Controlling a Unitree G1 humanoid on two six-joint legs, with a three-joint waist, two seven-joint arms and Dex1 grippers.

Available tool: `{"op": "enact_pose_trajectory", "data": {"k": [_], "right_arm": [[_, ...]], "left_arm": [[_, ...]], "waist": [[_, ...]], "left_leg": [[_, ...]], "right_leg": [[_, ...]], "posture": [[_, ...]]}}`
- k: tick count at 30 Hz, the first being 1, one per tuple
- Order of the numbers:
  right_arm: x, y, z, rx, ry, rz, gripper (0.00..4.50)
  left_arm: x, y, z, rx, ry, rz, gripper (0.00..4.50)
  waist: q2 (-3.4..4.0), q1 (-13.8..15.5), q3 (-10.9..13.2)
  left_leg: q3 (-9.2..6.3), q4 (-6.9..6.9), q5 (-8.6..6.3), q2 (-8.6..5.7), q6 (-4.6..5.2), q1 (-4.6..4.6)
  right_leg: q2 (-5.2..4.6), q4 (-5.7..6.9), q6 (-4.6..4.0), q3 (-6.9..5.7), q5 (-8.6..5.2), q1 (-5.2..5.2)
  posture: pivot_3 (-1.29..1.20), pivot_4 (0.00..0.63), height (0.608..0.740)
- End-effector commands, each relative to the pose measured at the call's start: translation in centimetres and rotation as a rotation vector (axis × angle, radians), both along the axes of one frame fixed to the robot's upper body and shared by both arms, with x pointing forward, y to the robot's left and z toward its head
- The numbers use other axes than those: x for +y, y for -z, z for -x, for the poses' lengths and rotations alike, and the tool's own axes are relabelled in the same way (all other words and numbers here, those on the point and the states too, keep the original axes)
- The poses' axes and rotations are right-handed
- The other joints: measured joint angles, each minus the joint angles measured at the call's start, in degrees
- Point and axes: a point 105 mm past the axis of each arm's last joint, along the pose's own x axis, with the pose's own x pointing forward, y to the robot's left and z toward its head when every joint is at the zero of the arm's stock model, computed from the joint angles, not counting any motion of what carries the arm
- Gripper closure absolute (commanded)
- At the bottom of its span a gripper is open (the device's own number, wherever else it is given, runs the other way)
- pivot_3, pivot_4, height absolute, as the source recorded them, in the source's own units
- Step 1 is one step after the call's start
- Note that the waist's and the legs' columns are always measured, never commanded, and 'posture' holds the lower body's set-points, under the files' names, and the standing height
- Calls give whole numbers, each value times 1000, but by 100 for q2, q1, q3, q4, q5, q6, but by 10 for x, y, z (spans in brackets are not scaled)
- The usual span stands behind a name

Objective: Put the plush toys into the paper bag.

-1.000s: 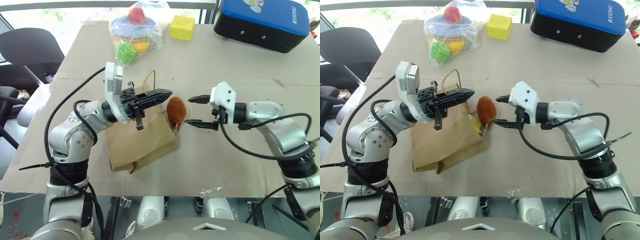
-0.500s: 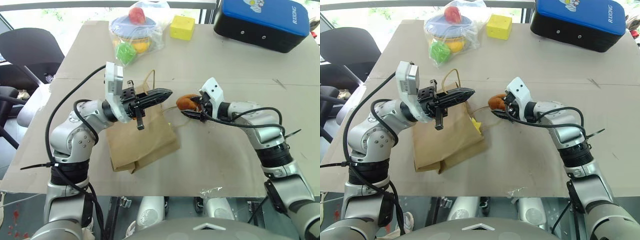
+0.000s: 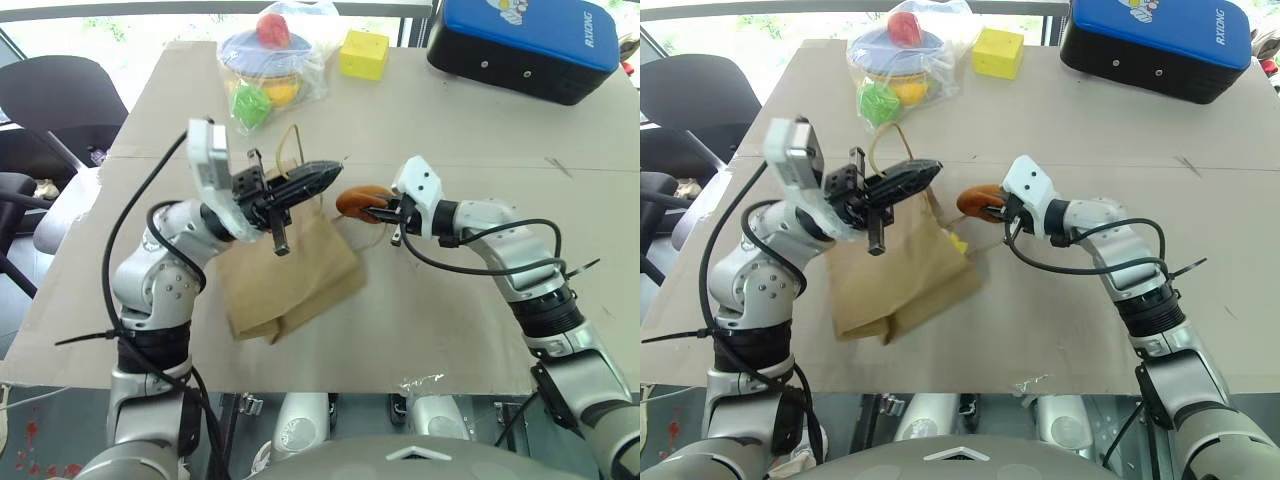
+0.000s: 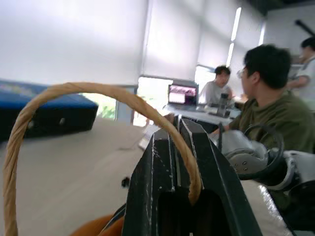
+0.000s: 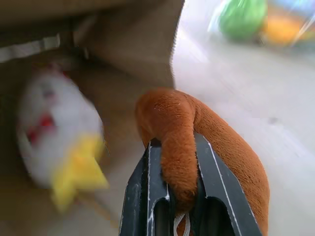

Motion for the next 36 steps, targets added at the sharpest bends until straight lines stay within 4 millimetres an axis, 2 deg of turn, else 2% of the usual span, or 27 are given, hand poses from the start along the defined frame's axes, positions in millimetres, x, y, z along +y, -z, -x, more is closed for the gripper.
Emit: {"op": "enact_pose_trajectory", "data": {"k": [1,5,7,9,12,16,21,24,26,29,32,35,36], "right_arm": [[-21,-38,11,-42,21,-111,4426],[-48,-69,39,-56,30,-153,4426],[-58,-78,50,-63,47,-145,4426],[-66,-81,58,-73,83,-113,4426],[-69,-85,68,-70,108,-111,4426],[-62,-80,77,-52,105,-116,4426],[-52,-75,85,-23,43,-96,4426],[-41,-54,82,-5,-20,48,4426],[-31,-49,78,-18,-66,84,4426],[-8,-47,79,-61,-199,141,4426],[5,-31,73,-171,-302,313,4426],[18,-25,76,-270,-460,381,4426],[21,-25,83,-270,-534,373,4137]], "left_arm": [[2,-26,5,-49,129,71,4500],[-10,-48,9,-84,303,109,4500],[-13,-54,7,-92,341,105,4500],[-11,-39,-2,-70,330,41,4500],[-5,-18,-4,-53,335,-37,4500],[2,0,-1,-48,326,-115,4500],[7,6,0,-51,298,-136,4500],[10,6,4,-42,291,-132,4500],[11,7,6,-35,288,-132,4500],[10,9,9,-34,272,-127,4500],[9,10,12,-31,259,-124,4500],[9,15,16,-26,250,-132,4500],[10,16,16,-21,242,-130,4500]], "waist": [[0,37,0],[0,72,0],[0,107,2],[1,106,0],[3,22,0],[1,-28,1],[1,0,1],[1,2,1],[1,-23,1],[2,-53,2],[2,-45,2],[1,-25,2],[1,-19,3]], "left_leg": [[-1,1,0,-2,0,-1],[1,1,-1,-2,1,-2],[0,0,-1,-1,1,-3],[0,0,-1,-1,2,-3],[8,-4,-2,-2,4,6],[2,-4,-10,8,17,1],[3,-3,-13,4,22,-1],[3,-2,-14,3,24,-1],[3,-2,-14,3,25,0],[4,-2,-14,4,25,2],[1,-2,-14,6,25,1],[1,-2,-14,5,25,-4],[2,-2,-14,4,25,-5]], "right_leg": [[-1,1,0,-1,0,0],[2,-5,1,1,0,1],[4,-7,0,0,0,0],[7,-8,1,0,0,0],[17,-8,-1,11,-1,2],[21,-6,-2,9,-2,-4],[13,-8,-1,10,-2,-2],[10,-9,-1,10,-2,-2],[11,-8,-1,10,-2,-2],[14,-5,-1,13,-2,-4],[17,-4,-1,12,-2,-9],[15,-10,-1,9,-2,-8],[13,-12,0,9,-2,-8]], "posture": [[0,150,740],[0,150,740],[0,150,740],[0,150,740],[0,150,740],[0,150,740],[0,150,740],[0,150,740],[0,150,740],[0,150,740],[0,150,740],[0,150,740],[0,150,740]]}}
